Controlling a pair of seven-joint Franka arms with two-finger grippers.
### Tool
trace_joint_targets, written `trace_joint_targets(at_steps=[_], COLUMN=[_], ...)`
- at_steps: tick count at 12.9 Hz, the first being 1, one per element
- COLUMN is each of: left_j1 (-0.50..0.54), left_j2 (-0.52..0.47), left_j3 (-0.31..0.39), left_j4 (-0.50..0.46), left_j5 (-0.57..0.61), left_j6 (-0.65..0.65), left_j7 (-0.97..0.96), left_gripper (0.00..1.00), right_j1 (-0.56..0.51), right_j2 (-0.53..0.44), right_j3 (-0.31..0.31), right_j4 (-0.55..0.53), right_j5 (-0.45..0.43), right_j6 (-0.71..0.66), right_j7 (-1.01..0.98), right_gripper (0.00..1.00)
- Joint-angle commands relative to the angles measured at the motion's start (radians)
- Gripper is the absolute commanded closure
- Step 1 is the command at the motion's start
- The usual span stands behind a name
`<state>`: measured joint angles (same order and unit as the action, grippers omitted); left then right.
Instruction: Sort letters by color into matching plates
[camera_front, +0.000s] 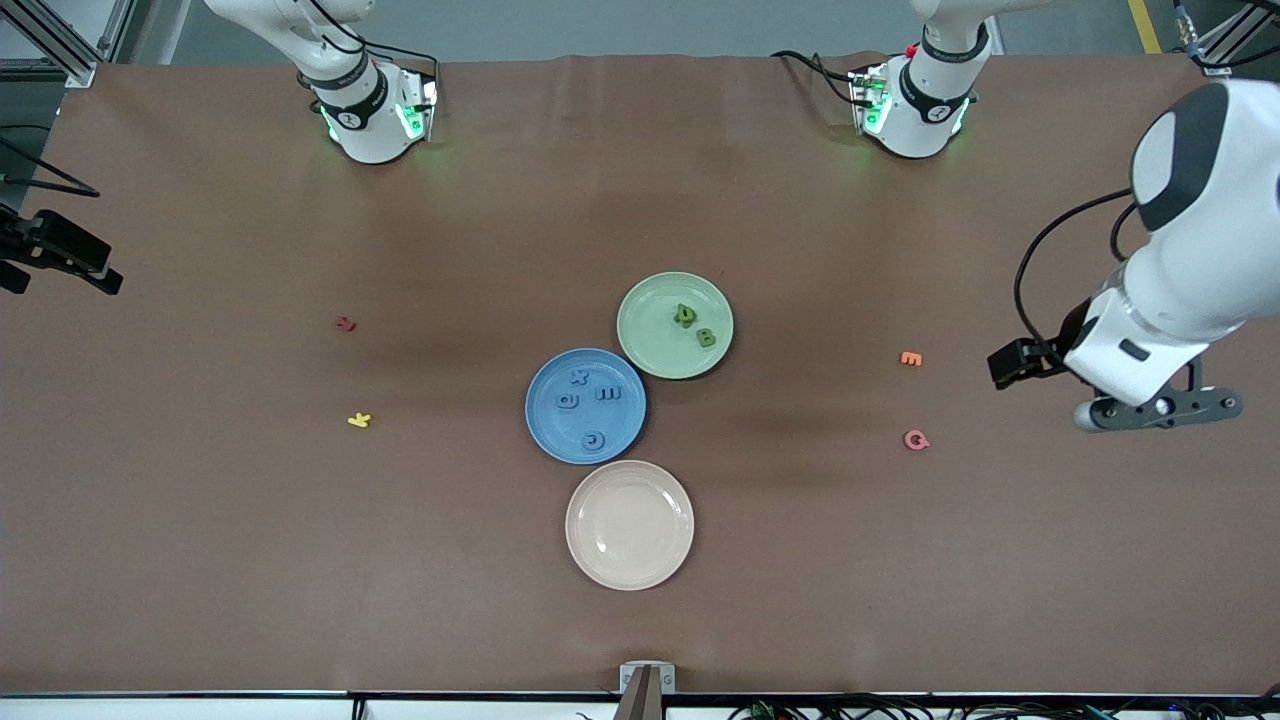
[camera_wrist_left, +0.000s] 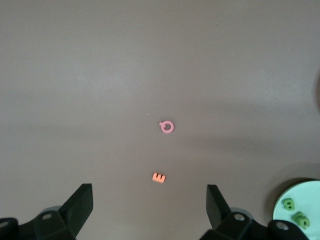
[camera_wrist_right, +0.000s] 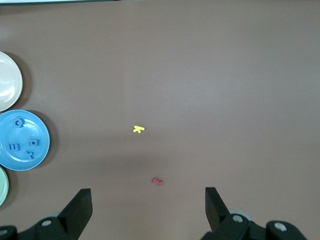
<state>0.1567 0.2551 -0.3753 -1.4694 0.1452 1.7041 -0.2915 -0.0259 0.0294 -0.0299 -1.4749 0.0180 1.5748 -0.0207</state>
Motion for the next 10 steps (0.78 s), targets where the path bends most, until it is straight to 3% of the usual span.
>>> trace_joint_targets(at_steps=[1,3,6,10], left_j1=[-0.074,-0.094,-0.143,-0.161], left_j2=[-0.08,-0.128,-0.213,-0.301], left_j3=[0.094,0.125,0.231,0.245], left_j4=[-0.02,-0.034,-0.103,-0.179], left_j5=[-0.035,-0.055,-0.094,-0.113], left_j6=[-0.056,-0.087,-0.09,-0.109], left_j7=[0.025,0.026,0.107,0.141], left_gripper=[0.0,0.0,0.0,0.0], right_j1=[-0.005,-0.005,-0.005,-0.005], right_j2=[0.011,0.011,0.011,0.011], right_j3=[0.007,0.007,0.007,0.007], right_j4=[0.024,0.024,0.024,0.025], right_j5=[-0.015,-0.015,-0.016,-0.018], right_j6=[-0.006,-0.006,-0.006,-0.006], right_j7=[0.001,0.002,0.001,0.002], right_gripper=[0.0,0.0,0.0,0.0])
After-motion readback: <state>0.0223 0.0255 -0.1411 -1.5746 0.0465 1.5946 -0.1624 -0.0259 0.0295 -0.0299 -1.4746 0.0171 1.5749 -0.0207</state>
